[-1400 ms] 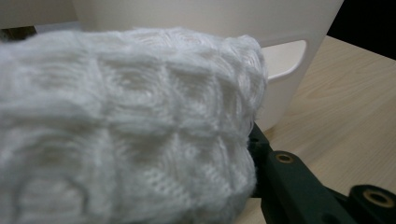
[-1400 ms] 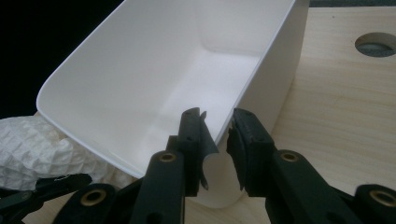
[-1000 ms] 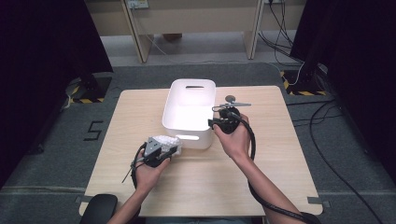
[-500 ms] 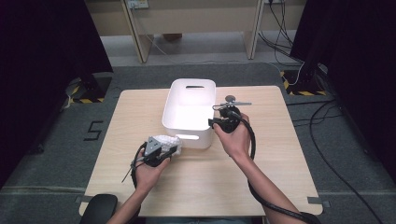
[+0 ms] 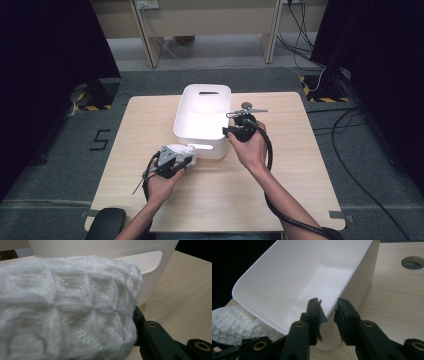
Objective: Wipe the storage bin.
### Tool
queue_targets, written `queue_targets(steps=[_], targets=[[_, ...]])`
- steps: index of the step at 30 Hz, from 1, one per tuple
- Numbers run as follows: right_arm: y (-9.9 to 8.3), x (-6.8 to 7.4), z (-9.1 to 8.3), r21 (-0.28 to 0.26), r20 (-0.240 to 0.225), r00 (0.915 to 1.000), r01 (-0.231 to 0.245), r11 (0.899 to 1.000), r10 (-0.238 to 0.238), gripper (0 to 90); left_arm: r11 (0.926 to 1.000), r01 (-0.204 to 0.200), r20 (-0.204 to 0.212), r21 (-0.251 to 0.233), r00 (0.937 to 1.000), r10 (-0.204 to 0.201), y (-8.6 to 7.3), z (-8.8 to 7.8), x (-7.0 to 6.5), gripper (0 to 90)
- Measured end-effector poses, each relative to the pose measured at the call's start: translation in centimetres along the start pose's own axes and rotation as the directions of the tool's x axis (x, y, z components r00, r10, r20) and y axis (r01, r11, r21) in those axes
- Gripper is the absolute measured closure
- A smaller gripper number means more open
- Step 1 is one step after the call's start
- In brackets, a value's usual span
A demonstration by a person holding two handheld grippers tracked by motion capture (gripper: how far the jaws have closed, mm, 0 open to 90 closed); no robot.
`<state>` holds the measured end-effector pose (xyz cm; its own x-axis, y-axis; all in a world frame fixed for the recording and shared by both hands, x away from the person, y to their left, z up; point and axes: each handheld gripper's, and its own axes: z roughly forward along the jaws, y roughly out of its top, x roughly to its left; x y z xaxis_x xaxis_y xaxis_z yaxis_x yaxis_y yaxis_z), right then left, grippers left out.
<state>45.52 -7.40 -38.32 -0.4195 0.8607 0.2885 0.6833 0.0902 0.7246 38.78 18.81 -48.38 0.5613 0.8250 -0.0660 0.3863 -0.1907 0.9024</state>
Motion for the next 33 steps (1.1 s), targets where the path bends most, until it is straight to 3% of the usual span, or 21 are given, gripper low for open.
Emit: queue_targets(steps=[12,19,33], targets=[[0.0,0.0,0.0,-0.004,0.0,1.0,0.01,1.0,-0.01,73.0,1.0,-0.001,0.01,-0.007,1.0,0.001,0.4,0.1,-0.5,75.3],[-0.1,0.0,0.0,-0.007,0.001,0.9999,0.013,1.0,-0.013,73.1,0.9989,0.004,0.007,-0.047,1.0,-0.004,1.4,-0.3,-0.9,75.4],[-0.1,0.0,0.0,-0.008,0.001,0.9999,0.014,1.0,-0.014,73.2,0.997,0.001,0.006,-0.077,1.0,-0.001,2.6,-1.4,-1.5,75.4]])
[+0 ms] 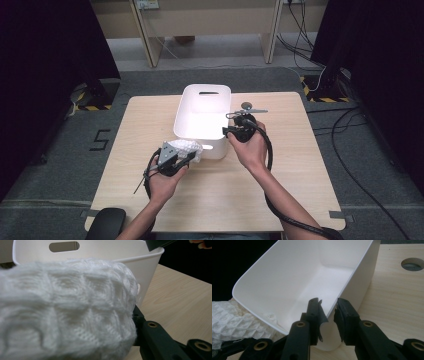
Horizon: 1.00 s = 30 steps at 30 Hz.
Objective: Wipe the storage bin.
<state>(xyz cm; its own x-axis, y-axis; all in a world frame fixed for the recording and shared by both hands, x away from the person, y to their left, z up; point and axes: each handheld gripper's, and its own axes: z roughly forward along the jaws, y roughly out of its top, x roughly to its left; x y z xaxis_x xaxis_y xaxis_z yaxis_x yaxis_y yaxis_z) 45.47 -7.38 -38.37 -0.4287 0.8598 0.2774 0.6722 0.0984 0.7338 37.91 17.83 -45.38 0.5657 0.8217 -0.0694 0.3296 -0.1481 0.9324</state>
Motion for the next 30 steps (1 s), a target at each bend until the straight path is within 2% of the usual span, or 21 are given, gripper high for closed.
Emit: queue_targets(steps=[6,10,13,17,30], targets=[[0.0,0.0,0.0,0.0,0.0,1.0,0.001,1.0,-0.001,73.3,0.9999,0.004,0.008,-0.014,1.0,-0.004,0.5,-0.4,-0.3,75.4],[0.0,0.0,0.0,0.0,0.002,1.0,0.001,1.0,-0.001,73.4,0.9991,-0.005,0.012,-0.041,0.9999,0.006,1.4,-0.8,-0.7,75.4],[0.0,0.0,-0.1,0.0,0.002,1.0,0.005,1.0,-0.005,73.4,0.9993,-0.012,0.003,-0.037,0.9999,0.012,1.9,-0.7,-0.7,75.4],[0.0,0.0,-0.1,0.0,0.001,1.0,0.008,1.0,-0.008,73.6,0.9996,-0.012,-0.001,-0.027,0.9999,0.012,1.8,-0.5,-0.7,75.4],[0.0,0.1,-0.1,-0.003,0.003,1.0,0.005,1.0,-0.005,73.8,0.9997,-0.018,0.021,-0.018,0.9996,0.019,1.9,0.3,-1.5,75.4]])
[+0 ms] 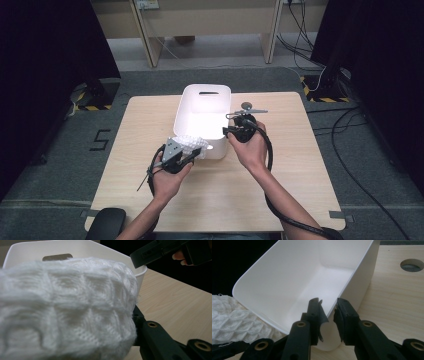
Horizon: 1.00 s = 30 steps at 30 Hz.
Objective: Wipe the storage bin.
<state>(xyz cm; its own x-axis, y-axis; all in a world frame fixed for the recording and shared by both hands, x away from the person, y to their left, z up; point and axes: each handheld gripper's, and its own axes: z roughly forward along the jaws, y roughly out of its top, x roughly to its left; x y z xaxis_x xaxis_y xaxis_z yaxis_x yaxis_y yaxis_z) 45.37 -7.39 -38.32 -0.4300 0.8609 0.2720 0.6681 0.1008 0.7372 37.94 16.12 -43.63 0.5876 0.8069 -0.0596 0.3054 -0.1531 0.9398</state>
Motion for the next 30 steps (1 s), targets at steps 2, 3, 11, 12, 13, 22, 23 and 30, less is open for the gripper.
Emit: queue_targets(steps=[2,3,11,12,13,22,23,30], targets=[[0.0,0.0,0.0,0.0,-0.001,1.0,-0.001,1.0,0.001,73.8,1.0,-0.001,0.0,0.001,1.0,0.001,0.0,0.1,-0.1,75.4],[0.0,0.0,0.0,0.001,-0.001,1.0,0.0,1.0,0.0,73.8,1.0,0.0,0.0,0.004,1.0,0.0,-0.1,0.2,-0.1,75.4],[0.0,0.0,0.0,0.001,-0.001,1.0,0.0,1.0,0.0,73.8,0.9999,-0.005,0.004,0.011,1.0,0.005,-0.2,0.6,-0.4,75.4],[0.0,0.0,0.0,0.001,0.0,1.0,0.0,1.0,0.0,73.8,0.9999,-0.005,0.006,0.013,1.0,0.005,-0.2,0.7,-0.4,75.4],[0.0,0.0,0.0,0.001,0.0,1.0,0.0,1.0,0.0,73.8,0.9999,-0.003,0.007,0.012,1.0,0.003,-0.3,0.8,-0.5,75.4],[0.0,0.0,0.0,-0.003,0.002,1.0,0.007,1.0,-0.007,73.9,0.9997,0.003,0.01,0.024,0.9999,-0.003,-0.8,1.1,-0.5,75.4],[-0.1,0.0,0.0,-0.003,0.002,1.0,0.008,1.0,-0.008,73.9,0.9997,0.003,0.009,0.026,1.0,-0.003,-0.9,1.2,-0.5,75.4],[-0.1,0.0,0.0,-0.004,0.002,1.0,0.009,1.0,-0.009,73.9,0.9992,0.0,0.004,0.041,1.0,0.0,-1.6,1.9,-0.6,75.4]])
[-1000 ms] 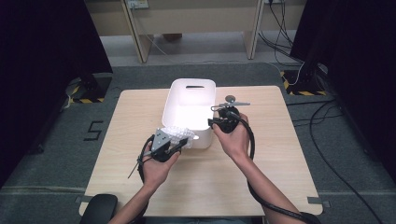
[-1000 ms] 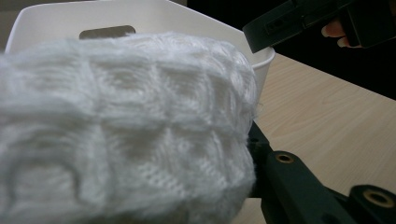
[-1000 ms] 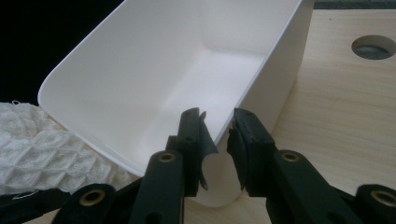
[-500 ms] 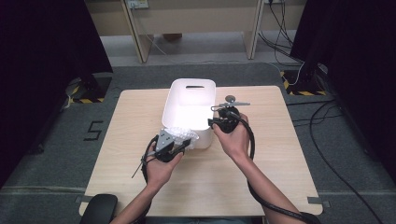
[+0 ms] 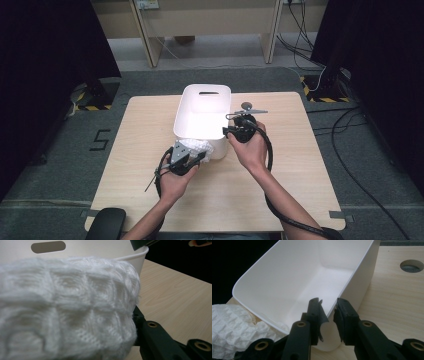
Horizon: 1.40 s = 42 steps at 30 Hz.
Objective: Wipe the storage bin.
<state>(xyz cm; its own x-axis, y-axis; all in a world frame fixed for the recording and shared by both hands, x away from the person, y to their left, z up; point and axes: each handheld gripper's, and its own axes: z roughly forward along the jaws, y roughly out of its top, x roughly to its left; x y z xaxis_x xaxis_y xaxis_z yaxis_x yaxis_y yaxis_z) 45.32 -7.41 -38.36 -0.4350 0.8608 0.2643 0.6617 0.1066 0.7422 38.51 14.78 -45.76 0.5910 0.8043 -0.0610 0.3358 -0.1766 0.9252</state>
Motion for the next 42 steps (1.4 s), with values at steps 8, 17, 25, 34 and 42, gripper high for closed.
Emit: queue_targets(steps=[8,17,25,34,42], targets=[[0.0,0.0,0.0,-0.001,0.0,1.0,-0.001,1.0,0.001,73.9,0.9999,0.003,0.0,0.012,1.0,-0.003,-0.7,0.4,-0.1,75.4],[0.0,0.0,0.0,-0.004,0.0,1.0,-0.002,1.0,0.002,74.0,0.9998,0.003,-0.004,0.018,1.0,-0.003,-1.1,0.6,-0.1,75.4],[0.0,0.0,0.0,-0.004,0.0,1.0,-0.001,1.0,0.001,74.0,0.9996,0.007,-0.003,0.027,1.0,-0.007,-1.6,0.9,0.0,75.4],[-0.1,0.0,0.0,-0.004,-0.001,1.0,-0.002,1.0,0.002,74.0,0.9992,0.001,-0.006,0.04,1.0,-0.001,-2.1,1.3,-0.1,75.4],[-0.1,0.0,0.0,-0.005,-0.001,1.0,-0.001,1.0,0.001,74.0,0.9982,0.003,-0.003,0.059,1.0,-0.002,-2.7,1.8,-0.2,75.3]])
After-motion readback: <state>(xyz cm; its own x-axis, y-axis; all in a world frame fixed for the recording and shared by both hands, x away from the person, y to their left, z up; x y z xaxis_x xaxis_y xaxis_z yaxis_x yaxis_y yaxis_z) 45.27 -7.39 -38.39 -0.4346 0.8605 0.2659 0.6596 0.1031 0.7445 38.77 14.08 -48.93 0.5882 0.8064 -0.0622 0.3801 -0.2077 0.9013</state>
